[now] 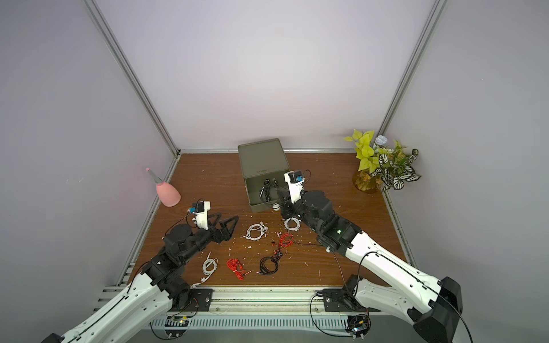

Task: Place the wired earphones into the drawer by color
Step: Place the wired earphones in the drawer.

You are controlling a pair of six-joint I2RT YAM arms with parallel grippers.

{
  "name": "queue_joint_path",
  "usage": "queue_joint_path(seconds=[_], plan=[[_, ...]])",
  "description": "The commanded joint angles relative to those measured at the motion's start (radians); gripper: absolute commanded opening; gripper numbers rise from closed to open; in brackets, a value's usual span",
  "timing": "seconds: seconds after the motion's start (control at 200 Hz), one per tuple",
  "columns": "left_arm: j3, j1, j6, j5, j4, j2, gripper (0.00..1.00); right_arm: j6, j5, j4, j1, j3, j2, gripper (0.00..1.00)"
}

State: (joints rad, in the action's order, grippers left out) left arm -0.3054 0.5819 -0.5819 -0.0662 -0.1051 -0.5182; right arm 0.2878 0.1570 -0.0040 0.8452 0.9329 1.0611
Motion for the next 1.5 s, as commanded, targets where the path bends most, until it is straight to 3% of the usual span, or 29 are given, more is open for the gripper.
queue_joint_path(seconds=[0.0,0.585,1.456,1.496], plan=[[0.012,0.007,0.013,0.009,0.012,0.021,1.0,-0.019,0.016,0.055,0.005,0.069,0.037,0.0],[0.032,0.007,0.003,0.007,0.025,0.047,1.0,0.017,-0.012,0.047,-0.053,0.146,0.232,0.0],[0.032,0.007,0.003,-0.004,0.018,0.032,1.0,0.041,-0.071,0.081,-0.112,0.178,0.335,0.0],[0.031,0.007,0.003,-0.006,0.018,0.032,1.0,0.042,-0.073,0.079,-0.112,0.178,0.336,0.1]])
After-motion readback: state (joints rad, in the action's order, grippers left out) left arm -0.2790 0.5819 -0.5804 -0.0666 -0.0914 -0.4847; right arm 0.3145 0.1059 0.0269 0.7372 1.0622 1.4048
